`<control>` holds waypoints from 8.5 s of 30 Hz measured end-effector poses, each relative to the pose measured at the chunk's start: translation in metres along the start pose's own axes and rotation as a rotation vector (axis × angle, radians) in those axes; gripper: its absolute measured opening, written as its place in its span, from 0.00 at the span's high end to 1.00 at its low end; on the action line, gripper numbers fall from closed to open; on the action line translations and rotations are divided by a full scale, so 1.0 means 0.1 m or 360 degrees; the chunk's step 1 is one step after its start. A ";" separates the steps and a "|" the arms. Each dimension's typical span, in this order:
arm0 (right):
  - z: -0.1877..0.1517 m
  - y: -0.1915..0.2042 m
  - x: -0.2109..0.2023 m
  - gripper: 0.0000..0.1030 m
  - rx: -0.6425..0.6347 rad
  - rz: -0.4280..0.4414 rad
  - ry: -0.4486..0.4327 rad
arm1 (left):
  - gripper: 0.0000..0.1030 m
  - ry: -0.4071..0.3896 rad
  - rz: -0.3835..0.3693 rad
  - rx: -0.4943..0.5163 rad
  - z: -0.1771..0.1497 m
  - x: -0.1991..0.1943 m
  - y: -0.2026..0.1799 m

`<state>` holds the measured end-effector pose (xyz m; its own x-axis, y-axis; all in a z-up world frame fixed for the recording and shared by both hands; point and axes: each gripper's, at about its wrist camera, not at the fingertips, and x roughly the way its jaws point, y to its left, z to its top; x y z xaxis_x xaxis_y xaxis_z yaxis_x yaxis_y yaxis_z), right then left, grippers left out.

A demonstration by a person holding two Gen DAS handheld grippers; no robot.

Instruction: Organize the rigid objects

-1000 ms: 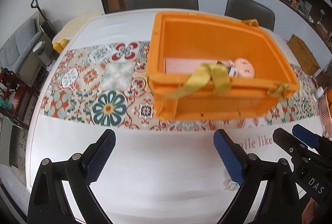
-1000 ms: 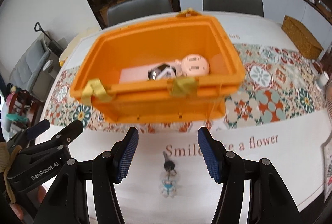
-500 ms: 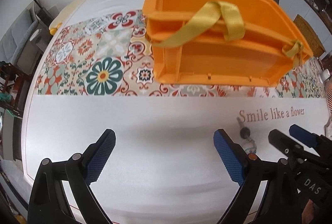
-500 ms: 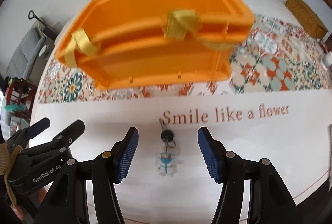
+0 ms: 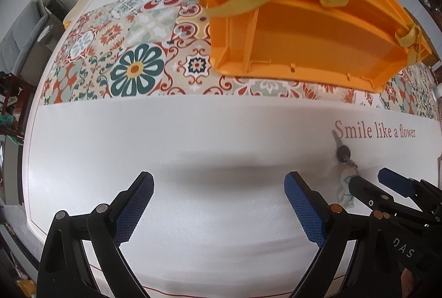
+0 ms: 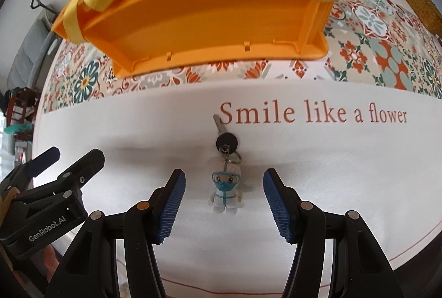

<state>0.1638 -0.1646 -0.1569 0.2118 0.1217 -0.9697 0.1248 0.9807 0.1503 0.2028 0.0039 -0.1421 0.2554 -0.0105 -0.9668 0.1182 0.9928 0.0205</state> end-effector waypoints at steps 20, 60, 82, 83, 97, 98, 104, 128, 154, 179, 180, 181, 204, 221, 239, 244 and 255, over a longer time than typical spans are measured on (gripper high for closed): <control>0.03 0.10 0.34 0.59 -0.0072 -0.0073 0.0043 | 0.06 0.0084 0.0009 0.0036 -0.08 0.23 -0.08; 0.12 0.08 -0.54 0.73 -0.0080 0.0030 -0.0261 | 0.06 -0.0221 -0.0046 0.0069 0.27 -0.45 -0.14; 0.32 0.26 -1.30 0.73 -0.0181 0.0088 -0.0577 | 0.06 -0.0478 -0.0067 0.0004 0.55 -1.04 -0.04; 0.33 0.27 -1.33 0.73 -0.0190 0.0093 -0.0590 | 0.06 -0.0483 -0.0067 0.0001 0.56 -1.05 -0.04; 0.49 0.34 -1.66 0.73 -0.0284 0.0103 -0.0745 | 0.06 -0.0596 -0.0068 -0.0040 0.73 -1.31 -0.05; 0.51 0.35 -1.68 0.73 -0.0289 0.0102 -0.0754 | 0.06 -0.0604 -0.0068 -0.0041 0.74 -1.33 -0.05; 0.61 0.39 -1.81 0.73 -0.0316 0.0108 -0.0815 | 0.03 -0.0657 -0.0068 -0.0057 0.86 -1.43 -0.03; 1.19 0.55 -1.66 0.73 -0.0372 0.0174 -0.0800 | 0.00 -0.0702 -0.0002 -0.0099 1.29 -1.45 0.12; 1.88 0.91 -0.95 0.73 -0.0511 0.0201 -0.0555 | 0.00 -0.0536 0.0110 -0.0256 1.63 -0.92 0.50; 1.53 0.68 -1.30 0.41 -0.0346 0.0034 -0.0649 | 0.00 -0.0581 0.0075 -0.0229 1.39 -1.07 0.41; 1.50 0.67 -1.33 0.39 -0.0339 0.0027 -0.0658 | 0.00 -0.0586 0.0071 -0.0222 1.36 -1.09 0.40; 1.45 0.64 -1.37 0.35 -0.0328 0.0020 -0.0674 | 0.00 -0.0591 0.0067 -0.0219 1.33 -1.12 0.38; 0.50 0.19 -1.75 0.19 -0.0127 -0.0085 -0.0710 | 0.00 -0.0644 0.0008 -0.0054 0.60 -1.53 0.01; 0.08 0.10 -1.88 0.18 -0.0103 -0.0121 -0.0712 | 0.00 -0.0674 0.0011 0.0001 0.22 -1.75 -0.13; 0.00 0.09 -1.92 0.17 -0.0118 -0.0131 -0.0712 | 0.00 -0.0651 -0.0032 -0.0014 0.16 -1.75 -0.13; -0.01 0.08 -1.91 0.17 -0.0113 -0.0128 -0.0703 | 0.00 -0.0652 -0.0033 -0.0012 0.16 -1.75 -0.14; 0.00 0.10 -1.91 0.17 -0.0116 -0.0128 -0.0699 | 0.00 -0.0657 -0.0020 -0.0011 0.17 -1.74 -0.15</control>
<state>0.1248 -0.1783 0.0300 0.5975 -0.0164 -0.8017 0.0924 0.9945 0.0485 0.1731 -0.0116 0.0301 0.6174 -0.0683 -0.7837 0.1176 0.9930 0.0061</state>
